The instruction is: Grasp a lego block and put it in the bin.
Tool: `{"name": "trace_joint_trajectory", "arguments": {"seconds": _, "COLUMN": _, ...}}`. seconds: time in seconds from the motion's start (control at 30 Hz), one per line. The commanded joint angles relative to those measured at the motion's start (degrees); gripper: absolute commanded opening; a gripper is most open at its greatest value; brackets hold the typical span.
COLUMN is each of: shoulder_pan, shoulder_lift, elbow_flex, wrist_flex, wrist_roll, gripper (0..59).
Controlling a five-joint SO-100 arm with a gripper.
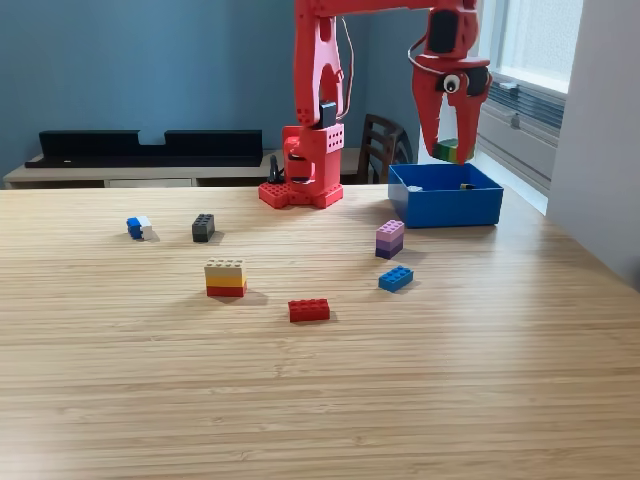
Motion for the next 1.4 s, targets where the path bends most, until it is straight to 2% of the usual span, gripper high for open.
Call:
{"name": "trace_joint_trajectory", "arguments": {"seconds": 0.03, "shoulder_pan": -9.7, "shoulder_lift": 5.2, "elbow_flex": -0.1, "wrist_flex": 1.1, "wrist_roll": 0.4, "gripper": 0.0}}
{"name": "trace_joint_trajectory", "arguments": {"seconds": 0.27, "shoulder_pan": -18.5, "shoulder_lift": 5.2, "elbow_flex": 4.1, "wrist_flex": 1.0, "wrist_roll": -2.4, "gripper": 0.0}}
{"name": "trace_joint_trajectory", "arguments": {"seconds": 0.57, "shoulder_pan": -21.4, "shoulder_lift": 5.2, "elbow_flex": 2.7, "wrist_flex": 0.9, "wrist_roll": -4.8, "gripper": 0.2}}
{"name": "trace_joint_trajectory", "arguments": {"seconds": 0.63, "shoulder_pan": -21.4, "shoulder_lift": 5.2, "elbow_flex": 2.5, "wrist_flex": 0.9, "wrist_roll": -5.5, "gripper": 5.3}}
{"name": "trace_joint_trajectory", "arguments": {"seconds": 0.73, "shoulder_pan": -21.4, "shoulder_lift": 5.2, "elbow_flex": 2.6, "wrist_flex": 0.9, "wrist_roll": -5.6, "gripper": 21.8}}
{"name": "trace_joint_trajectory", "arguments": {"seconds": 0.77, "shoulder_pan": -21.4, "shoulder_lift": 5.2, "elbow_flex": 2.6, "wrist_flex": 0.9, "wrist_roll": -5.3, "gripper": 25.7}}
{"name": "trace_joint_trajectory", "arguments": {"seconds": 0.83, "shoulder_pan": -21.4, "shoulder_lift": 5.2, "elbow_flex": 2.6, "wrist_flex": 0.9, "wrist_roll": -5.1, "gripper": 29.3}}
{"name": "trace_joint_trajectory", "arguments": {"seconds": 0.9, "shoulder_pan": -21.4, "shoulder_lift": 5.2, "elbow_flex": 2.6, "wrist_flex": 0.9, "wrist_roll": -4.9, "gripper": 30.5}}
{"name": "trace_joint_trajectory", "arguments": {"seconds": 1.0, "shoulder_pan": -21.4, "shoulder_lift": 5.2, "elbow_flex": 2.5, "wrist_flex": 1.0, "wrist_roll": -5.1, "gripper": 29.4}}
{"name": "trace_joint_trajectory", "arguments": {"seconds": 1.07, "shoulder_pan": -21.4, "shoulder_lift": 5.2, "elbow_flex": 2.5, "wrist_flex": 1.0, "wrist_roll": -5.4, "gripper": 26.4}}
{"name": "trace_joint_trajectory", "arguments": {"seconds": 1.23, "shoulder_pan": -20.7, "shoulder_lift": 5.2, "elbow_flex": 0.9, "wrist_flex": 1.0, "wrist_roll": -5.2, "gripper": 6.0}}
{"name": "trace_joint_trajectory", "arguments": {"seconds": 1.3, "shoulder_pan": -19.2, "shoulder_lift": 5.2, "elbow_flex": 0.0, "wrist_flex": 1.0, "wrist_roll": -4.5, "gripper": 0.6}}
{"name": "trace_joint_trajectory", "arguments": {"seconds": 1.4, "shoulder_pan": -14.5, "shoulder_lift": 5.2, "elbow_flex": -2.0, "wrist_flex": 1.0, "wrist_roll": -3.3, "gripper": 0.1}}
